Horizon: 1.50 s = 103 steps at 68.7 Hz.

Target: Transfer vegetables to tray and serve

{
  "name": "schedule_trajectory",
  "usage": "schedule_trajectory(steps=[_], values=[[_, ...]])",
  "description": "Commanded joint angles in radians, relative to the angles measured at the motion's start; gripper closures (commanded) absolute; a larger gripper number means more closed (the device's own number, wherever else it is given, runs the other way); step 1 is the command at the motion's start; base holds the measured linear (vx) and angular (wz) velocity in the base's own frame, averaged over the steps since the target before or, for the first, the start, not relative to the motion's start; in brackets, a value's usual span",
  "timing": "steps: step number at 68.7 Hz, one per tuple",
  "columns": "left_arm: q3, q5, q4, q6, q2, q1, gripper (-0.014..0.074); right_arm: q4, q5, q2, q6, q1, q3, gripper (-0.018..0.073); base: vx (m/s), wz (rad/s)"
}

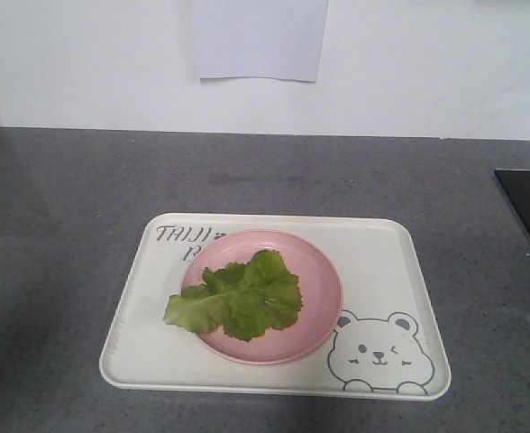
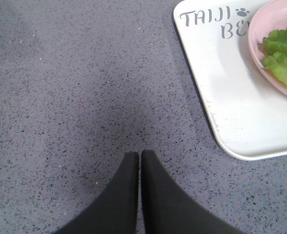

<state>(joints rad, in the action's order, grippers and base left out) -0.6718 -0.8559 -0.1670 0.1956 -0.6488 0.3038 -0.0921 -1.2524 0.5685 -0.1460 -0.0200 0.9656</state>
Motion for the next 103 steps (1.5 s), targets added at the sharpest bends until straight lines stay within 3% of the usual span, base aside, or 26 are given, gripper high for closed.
schedule_trajectory(steps=[1, 24, 30, 37, 52, 64, 92, 103], values=[[-0.018, 0.051, -0.011, 0.011, -0.001, 0.001, 0.0603, 0.000, 0.048, 0.007, 0.001, 0.000, 0.025, 0.0569, 0.00, 0.00], [-0.018, 0.050, 0.018, 0.011, 0.005, 0.001, 0.0603, 0.000, 0.048, 0.007, 0.001, 0.000, 0.025, 0.0569, 0.00, 0.00], [-0.016, 0.063, 0.037, -0.027, 0.030, 0.000, 0.0603, 0.000, 0.048, 0.007, 0.001, 0.000, 0.025, 0.0569, 0.00, 0.00], [0.020, 0.192, 0.037, -0.046, 0.092, -0.026, 0.0603, 0.000, 0.047, 0.007, 0.001, 0.000, 0.025, 0.0569, 0.00, 0.00], [0.231, 0.484, 0.125, -0.090, 0.300, -0.174, 0.0603, 0.000, 0.047, 0.007, 0.001, 0.000, 0.025, 0.0569, 0.00, 0.00], [0.443, 0.645, 0.167, -0.098, 0.468, -0.208, 0.0603, 0.000, 0.047, 0.007, 0.001, 0.000, 0.025, 0.0569, 0.00, 0.00], [0.728, 0.874, 0.167, -0.096, 0.677, -0.208, 0.0603, -0.001, 0.044, 0.007, 0.001, 0.000, 0.025, 0.0569, 0.00, 0.00], [0.726, 0.839, 0.167, -0.096, 0.676, -0.220, 0.0603, -0.001, 0.040, 0.007, 0.001, 0.000, 0.025, 0.0569, 0.00, 0.00]])
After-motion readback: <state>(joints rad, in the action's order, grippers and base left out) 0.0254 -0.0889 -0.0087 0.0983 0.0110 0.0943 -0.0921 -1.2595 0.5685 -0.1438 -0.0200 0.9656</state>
